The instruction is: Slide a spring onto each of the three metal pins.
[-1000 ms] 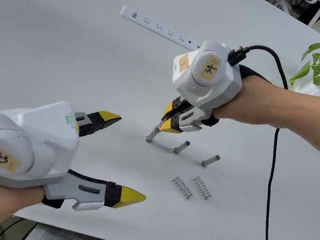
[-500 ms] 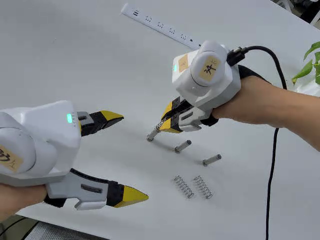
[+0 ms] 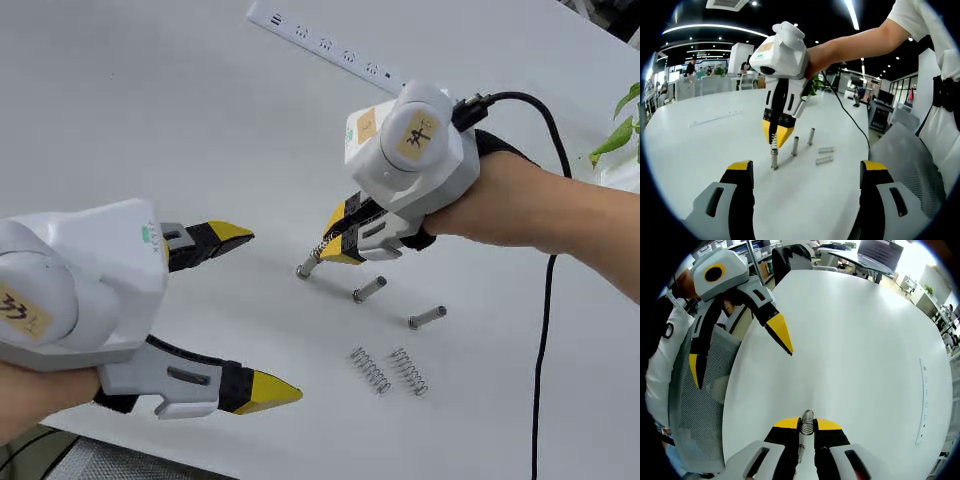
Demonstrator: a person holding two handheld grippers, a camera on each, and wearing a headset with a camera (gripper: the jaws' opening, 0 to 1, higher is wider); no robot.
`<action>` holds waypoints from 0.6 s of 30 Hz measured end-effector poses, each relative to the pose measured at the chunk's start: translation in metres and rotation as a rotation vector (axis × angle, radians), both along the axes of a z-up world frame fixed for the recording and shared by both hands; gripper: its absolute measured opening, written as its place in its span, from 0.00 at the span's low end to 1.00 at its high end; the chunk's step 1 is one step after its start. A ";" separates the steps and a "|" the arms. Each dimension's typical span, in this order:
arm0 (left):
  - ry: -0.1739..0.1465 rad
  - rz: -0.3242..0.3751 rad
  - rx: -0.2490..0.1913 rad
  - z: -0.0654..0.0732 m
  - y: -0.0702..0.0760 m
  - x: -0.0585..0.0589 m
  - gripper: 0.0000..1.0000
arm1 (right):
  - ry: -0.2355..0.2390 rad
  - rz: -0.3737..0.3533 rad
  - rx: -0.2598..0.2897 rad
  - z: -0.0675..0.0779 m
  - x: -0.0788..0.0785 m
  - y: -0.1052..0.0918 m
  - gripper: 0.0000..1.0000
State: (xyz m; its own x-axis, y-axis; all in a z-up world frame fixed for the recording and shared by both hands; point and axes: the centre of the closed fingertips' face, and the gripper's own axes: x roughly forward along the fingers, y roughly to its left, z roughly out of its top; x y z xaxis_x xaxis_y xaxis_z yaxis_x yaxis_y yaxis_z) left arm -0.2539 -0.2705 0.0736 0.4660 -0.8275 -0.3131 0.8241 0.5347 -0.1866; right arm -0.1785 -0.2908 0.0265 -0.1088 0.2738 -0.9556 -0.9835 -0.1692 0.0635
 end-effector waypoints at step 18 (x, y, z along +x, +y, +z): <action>0.007 0.009 -0.010 0.000 0.001 0.001 0.86 | -0.002 0.027 -0.014 -0.013 0.001 0.001 0.07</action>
